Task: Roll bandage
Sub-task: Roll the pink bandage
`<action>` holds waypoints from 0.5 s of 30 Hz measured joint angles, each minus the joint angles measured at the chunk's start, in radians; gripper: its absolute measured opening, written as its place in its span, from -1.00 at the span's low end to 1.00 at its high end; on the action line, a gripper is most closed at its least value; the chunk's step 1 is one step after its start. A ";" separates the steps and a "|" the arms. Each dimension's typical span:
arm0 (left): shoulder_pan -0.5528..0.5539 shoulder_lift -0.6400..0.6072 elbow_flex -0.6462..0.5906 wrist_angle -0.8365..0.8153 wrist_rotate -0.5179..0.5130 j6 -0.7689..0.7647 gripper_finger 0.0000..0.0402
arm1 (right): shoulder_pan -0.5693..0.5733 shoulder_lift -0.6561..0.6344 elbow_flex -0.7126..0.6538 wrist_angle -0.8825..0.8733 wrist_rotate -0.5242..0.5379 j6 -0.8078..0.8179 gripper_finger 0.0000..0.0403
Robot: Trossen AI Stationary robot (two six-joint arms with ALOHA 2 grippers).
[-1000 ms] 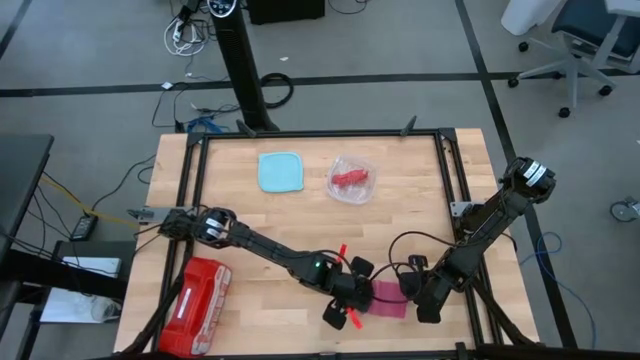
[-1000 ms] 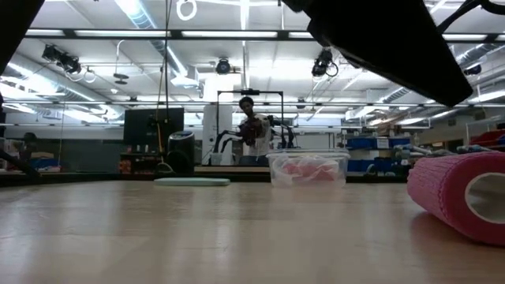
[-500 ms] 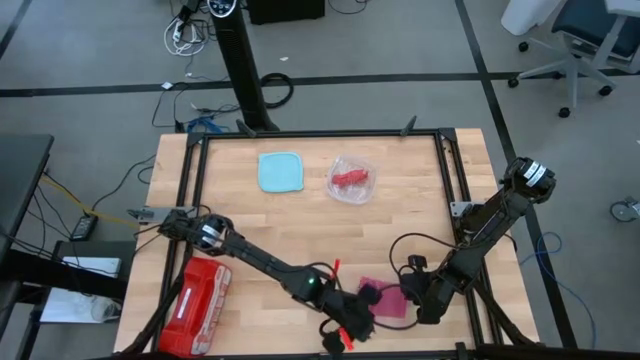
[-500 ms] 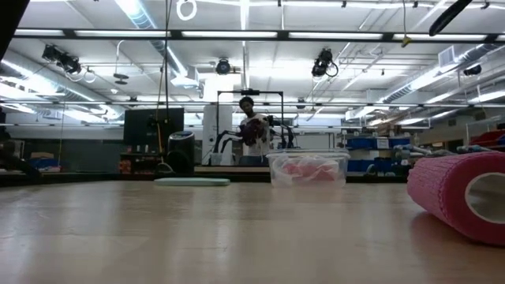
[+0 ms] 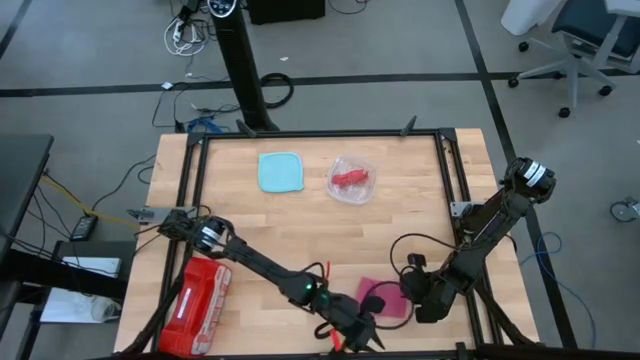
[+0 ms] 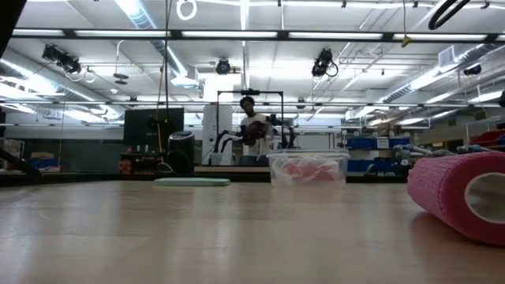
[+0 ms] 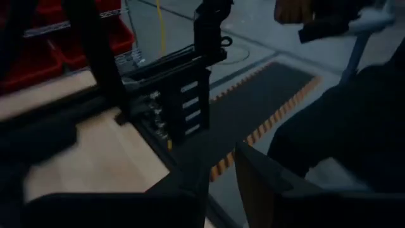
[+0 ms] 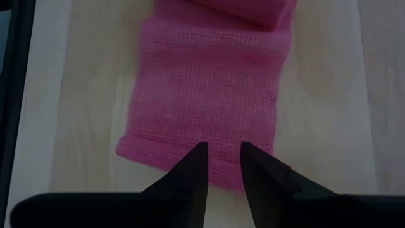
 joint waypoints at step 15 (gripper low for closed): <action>0.025 -0.055 -0.029 -0.439 -0.337 -0.144 -0.60 | 0.006 0.000 0.000 -0.009 -0.095 0.025 -0.53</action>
